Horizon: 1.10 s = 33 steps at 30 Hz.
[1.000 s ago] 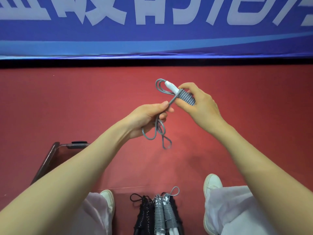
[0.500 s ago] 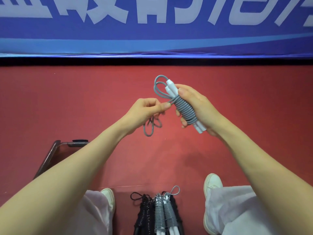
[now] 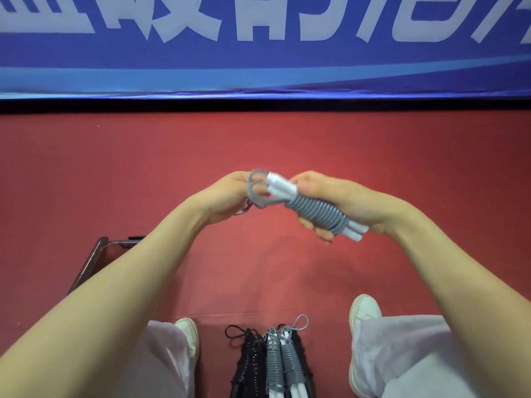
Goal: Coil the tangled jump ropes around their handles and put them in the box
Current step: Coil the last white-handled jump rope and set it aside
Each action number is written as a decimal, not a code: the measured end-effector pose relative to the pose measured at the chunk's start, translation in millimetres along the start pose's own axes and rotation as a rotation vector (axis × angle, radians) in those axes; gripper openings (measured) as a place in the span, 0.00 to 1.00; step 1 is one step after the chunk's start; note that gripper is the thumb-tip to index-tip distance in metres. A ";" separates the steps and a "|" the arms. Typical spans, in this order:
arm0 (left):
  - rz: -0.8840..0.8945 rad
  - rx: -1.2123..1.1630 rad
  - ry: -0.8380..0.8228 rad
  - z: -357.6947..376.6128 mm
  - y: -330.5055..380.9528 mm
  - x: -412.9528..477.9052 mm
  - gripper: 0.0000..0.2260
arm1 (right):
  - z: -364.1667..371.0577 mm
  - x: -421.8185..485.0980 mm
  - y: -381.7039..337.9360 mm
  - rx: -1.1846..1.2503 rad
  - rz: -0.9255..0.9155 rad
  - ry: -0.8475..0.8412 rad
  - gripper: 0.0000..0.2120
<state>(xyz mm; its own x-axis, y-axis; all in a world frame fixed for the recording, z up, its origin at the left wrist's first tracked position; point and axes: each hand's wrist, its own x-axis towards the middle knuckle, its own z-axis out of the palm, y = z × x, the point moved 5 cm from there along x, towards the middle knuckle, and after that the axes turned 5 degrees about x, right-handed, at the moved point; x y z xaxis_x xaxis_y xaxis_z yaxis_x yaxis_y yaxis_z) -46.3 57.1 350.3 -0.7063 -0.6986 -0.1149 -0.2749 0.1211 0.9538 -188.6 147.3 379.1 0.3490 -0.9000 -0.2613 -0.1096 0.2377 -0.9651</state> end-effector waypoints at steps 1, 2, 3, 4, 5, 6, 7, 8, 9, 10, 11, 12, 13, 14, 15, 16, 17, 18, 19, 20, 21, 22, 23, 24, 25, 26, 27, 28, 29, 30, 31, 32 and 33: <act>-0.009 0.005 0.020 1.3 1.8 1.2 0.03 | 0.2 0.8 5.8 -0.098 0.065 0.015 0.27; -0.027 0.004 0.047 2.7 3.2 2.8 0.01 | -1.7 1.3 10.8 -0.207 0.127 0.048 0.28; -0.049 0.022 0.088 2.9 4.1 4.4 0.03 | -4.5 1.9 14.3 -0.342 0.178 0.094 0.29; -0.062 0.062 0.131 3.4 5.0 5.7 0.04 | -8.8 2.7 16.6 -0.521 0.220 0.154 0.29; -0.060 0.107 0.163 6.2 7.9 6.3 0.05 | -14.1 2.8 17.4 -0.750 0.254 0.233 0.30; -0.045 0.137 0.176 10.6 12.0 6.8 0.07 | -19.5 3.9 17.2 -0.998 0.266 0.327 0.29; -0.018 0.136 0.171 16.4 16.1 6.9 0.09 | -22.5 5.0 14.3 -1.188 0.231 0.428 0.28; 0.012 0.096 0.156 22.1 20.3 7.4 0.10 | -25.4 6.0 10.3 -1.267 0.168 0.532 0.25; 0.033 0.021 0.144 26.7 23.5 7.7 0.10 | -29.3 6.2 6.0 -1.266 0.107 0.628 0.23; 0.044 -0.058 0.129 30.2 25.7 7.7 0.08 | -34.9 5.0 1.7 -1.218 0.053 0.721 0.21; 0.039 -0.119 0.110 32.0 26.1 8.0 0.06 | -41.5 2.9 -3.1 -1.157 0.006 0.800 0.19; 0.024 -0.151 0.085 33.1 23.5 9.0 0.07 | -47.0 0.3 -6.3 -1.106 -0.032 0.856 0.18; 0.005 -0.160 0.061 33.3 21.3 9.4 0.09 | -50.9 -3.0 -8.9 -1.075 -0.067 0.891 0.18; -0.011 -0.160 0.047 33.1 19.4 9.6 0.09 | -53.3 -6.4 -11.0 -1.055 -0.101 0.912 0.18; -0.027 -0.161 0.048 32.5 17.5 9.2 0.10 | -54.1 -9.6 -12.7 -1.038 -0.133 0.924 0.18; -0.043 -0.164 0.067 30.7 15.5 9.4 0.09 | -54.4 -11.4 -13.9 -1.020 -0.161 0.927 0.19; -0.061 -0.162 0.097 28.8 14.9 8.8 0.08 | -54.1 -12.5 -15.2 -0.994 -0.182 0.925 0.18; -0.068 -0.150 0.128 27.0 14.6 7.7 0.07 | -53.3 -12.9 -16.1 -0.952 -0.195 0.916 0.18; -0.066 -0.144 0.155 26.5 14.3 6.8 0.05 | -52.5 -12.6 -16.3 -0.903 -0.204 0.900 0.18; -0.060 -0.141 0.181 24.6 11.3 8.5 0.05 | -51.5 -12.1 -15.9 -0.858 -0.213 0.883 0.17; -0.048 -0.128 0.211 22.7 10.7 8.9 0.05 | -50.4 -11.4 -15.3 -0.830 -0.220 0.870 0.16; -0.019 -0.062 0.256 19.4 9.7 9.4 0.05 | -49.1 -10.9 -14.5 -0.822 -0.220 0.862 0.16; 0.042 0.099 0.325 13.8 11.0 8.7 0.03 | -48.1 -10.0 -13.5 -0.834 -0.213 0.855 0.16; 0.157 0.373 0.402 8.1 15.4 7.3 0.03 | -47.8 -9.4 -12.5 -0.860 -0.202 0.851 0.16; 0.294 0.651 0.459 6.4 19.4 6.1 0.07 | -48.0 -8.9 -11.6 -0.890 -0.191 0.850 0.17; 0.434 0.834 0.474 9.0 21.0 5.7 0.11 | -48.6 -9.1 -11.2 -0.915 -0.183 0.855 0.17; 0.507 0.887 0.462 12.1 22.3 4.4 0.13 | -49.8 -9.6 -11.1 -0.930 -0.178 0.864 0.18; 0.518 0.844 0.446 13.1 22.8 1.8 0.15 | -50.9 -10.2 -11.1 -0.934 -0.176 0.872 0.18; 0.510 0.785 0.456 12.7 22.9 -0.2 0.15 | -52.0 -10.0 -10.6 -0.934 -0.170 0.879 0.18; 0.496 0.727 0.483 11.0 20.5 0.6 0.15 | -53.4 -9.4 -9.7 -0.932 -0.157 0.884 0.18; 0.451 0.646 0.498 10.3 18.8 2.1 0.14 | -55.6 -8.0 -8.0 -0.924 -0.133 0.889 0.18; 0.366 0.539 0.474 9.8 18.0 3.8 0.11 | -58.8 -6.3 -5.9 -0.906 -0.102 0.899 0.19; 0.263 0.373 0.409 11.8 15.9 5.9 0.08 | -62.8 -4.7 -3.2 -0.874 -0.069 0.913 0.19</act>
<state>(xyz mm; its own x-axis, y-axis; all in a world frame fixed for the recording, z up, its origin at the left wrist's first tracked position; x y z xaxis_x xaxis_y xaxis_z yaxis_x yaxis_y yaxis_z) -62.5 63.2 361.5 -0.4940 -0.8169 0.2977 -0.3871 0.5133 0.7659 -248.3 127.8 384.5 -0.3507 -0.9074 0.2315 -0.8148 0.1738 -0.5531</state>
